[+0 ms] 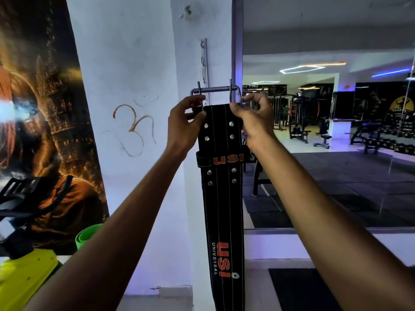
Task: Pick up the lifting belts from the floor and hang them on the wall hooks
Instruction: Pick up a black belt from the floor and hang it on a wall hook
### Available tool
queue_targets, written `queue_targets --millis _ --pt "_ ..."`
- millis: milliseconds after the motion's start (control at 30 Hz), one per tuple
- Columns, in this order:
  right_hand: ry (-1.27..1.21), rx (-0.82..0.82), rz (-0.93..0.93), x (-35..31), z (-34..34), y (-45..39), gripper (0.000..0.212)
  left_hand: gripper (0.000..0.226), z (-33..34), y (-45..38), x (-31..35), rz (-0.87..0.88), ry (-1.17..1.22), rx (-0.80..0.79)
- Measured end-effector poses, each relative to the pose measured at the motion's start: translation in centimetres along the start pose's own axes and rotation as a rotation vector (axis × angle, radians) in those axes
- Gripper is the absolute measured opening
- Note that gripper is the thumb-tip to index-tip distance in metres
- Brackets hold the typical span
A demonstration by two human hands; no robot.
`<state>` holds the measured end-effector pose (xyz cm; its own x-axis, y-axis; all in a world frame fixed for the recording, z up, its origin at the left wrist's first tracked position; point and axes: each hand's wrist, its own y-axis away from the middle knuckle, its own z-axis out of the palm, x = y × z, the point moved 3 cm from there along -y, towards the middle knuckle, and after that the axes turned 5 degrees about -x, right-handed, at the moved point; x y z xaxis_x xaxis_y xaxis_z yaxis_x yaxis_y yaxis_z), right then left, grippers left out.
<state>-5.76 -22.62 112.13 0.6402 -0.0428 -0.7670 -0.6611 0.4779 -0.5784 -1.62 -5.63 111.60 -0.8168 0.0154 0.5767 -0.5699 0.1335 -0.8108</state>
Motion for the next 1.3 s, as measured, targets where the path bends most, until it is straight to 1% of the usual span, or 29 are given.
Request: queue_targets --millis 67,133,233,333,400,467,567,733,833,933,1133,1200,1267,1300 --pt "0.016 -0.03 -0.047 -0.2 -0.1 0.1 0.031 0.032 -0.3 0.0 -0.3 -0.006 0.042 0.004" --pt "0.082 -0.045 -0.098 -0.3 -0.3 0.1 0.028 0.04 -0.2 -0.1 -0.5 -0.032 0.096 -0.02" --pt "0.183 -0.105 -0.156 -0.3 -0.2 0.4 0.034 0.045 0.0 -0.2 -0.8 -0.055 0.091 -0.015" --pt "0.238 -0.161 -0.2 -0.4 -0.2 0.5 0.037 0.034 -0.1 -0.1 -1.2 -0.104 0.042 0.002" --pt "0.277 -0.194 -0.231 -0.5 -0.1 0.6 0.032 0.025 -0.2 0.1 -1.3 -0.104 0.014 0.008" --pt "0.298 -0.211 -0.269 -0.3 -0.1 0.7 0.025 0.02 -0.2 0.4 -1.0 -0.056 -0.003 0.02" --pt "0.311 -0.214 -0.329 -0.1 0.0 0.8 0.016 0.015 0.1 0.9 -0.6 0.016 -0.036 0.035" --pt "0.304 -0.234 -0.407 0.2 -0.7 0.7 0.011 0.022 0.3 0.9 -0.8 -0.008 0.028 0.029" --pt "0.282 -0.226 -0.437 0.5 -0.8 0.5 0.012 0.029 0.8 0.8 -0.5 -0.013 0.045 0.071" --pt "0.266 -0.213 -0.438 0.6 -1.1 -0.4 0.013 0.031 1.2 0.3 -0.4 -0.007 0.046 0.086" --pt "0.26 -0.201 -0.448 1.7 -1.2 -3.3 0.022 0.036 2.3 -1.7 -1.4 -0.016 0.021 0.126" --pt "0.263 -0.19 -0.472 2.0 -1.0 -4.9 0.021 0.036 2.7 -2.8 -2.2 -0.012 0.007 0.125" --pt "0.275 -0.185 -0.451 3.5 -1.1 -6.8 0.022 0.038 2.9 -4.0 -3.5 -0.03 -0.006 0.128" --pt "0.276 -0.17 -0.463 6.4 0.0 -9.2 0.023 0.039 3.4 -6.1 -7.5 -0.03 0.01 0.116"
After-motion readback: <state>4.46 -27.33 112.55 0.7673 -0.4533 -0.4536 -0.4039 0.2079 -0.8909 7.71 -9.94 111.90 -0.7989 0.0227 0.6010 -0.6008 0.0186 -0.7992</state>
